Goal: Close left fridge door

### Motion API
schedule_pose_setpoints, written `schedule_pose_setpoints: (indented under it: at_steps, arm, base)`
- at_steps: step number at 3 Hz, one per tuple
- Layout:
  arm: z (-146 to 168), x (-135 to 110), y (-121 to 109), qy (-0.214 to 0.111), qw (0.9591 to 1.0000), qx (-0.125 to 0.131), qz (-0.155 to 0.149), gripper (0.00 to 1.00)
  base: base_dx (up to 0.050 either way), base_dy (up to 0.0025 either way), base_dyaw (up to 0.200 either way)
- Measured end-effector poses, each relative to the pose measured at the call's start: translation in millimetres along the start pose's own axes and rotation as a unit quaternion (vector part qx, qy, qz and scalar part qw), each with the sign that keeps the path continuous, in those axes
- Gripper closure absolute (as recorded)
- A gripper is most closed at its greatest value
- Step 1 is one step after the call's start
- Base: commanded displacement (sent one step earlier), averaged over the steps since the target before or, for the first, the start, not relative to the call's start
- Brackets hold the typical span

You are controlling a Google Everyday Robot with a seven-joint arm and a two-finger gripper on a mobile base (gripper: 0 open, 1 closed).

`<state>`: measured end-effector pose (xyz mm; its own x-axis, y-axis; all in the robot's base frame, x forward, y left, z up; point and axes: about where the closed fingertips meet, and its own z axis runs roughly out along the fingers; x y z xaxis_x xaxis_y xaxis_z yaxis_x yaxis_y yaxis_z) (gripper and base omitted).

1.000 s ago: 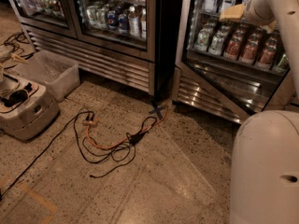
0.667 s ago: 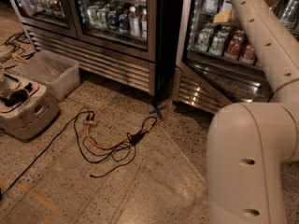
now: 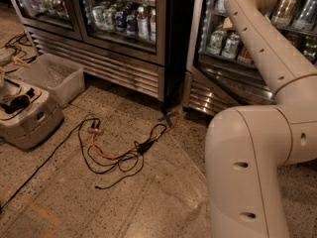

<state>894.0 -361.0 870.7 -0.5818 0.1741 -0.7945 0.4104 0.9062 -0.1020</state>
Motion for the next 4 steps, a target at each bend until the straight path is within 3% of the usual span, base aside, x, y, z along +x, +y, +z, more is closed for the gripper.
schedule_pose_setpoints:
  at_steps: [3,4]
  arm:
    - [0.5,0.5,-0.3,0.000,1.0000,0.000,0.000,0.89]
    - [17.6,9.1,14.3,0.009,0.9999,0.005,-0.002,1.00]
  base:
    - [0.000,0.00000,0.000]
    - [0.000,0.00000,0.000]
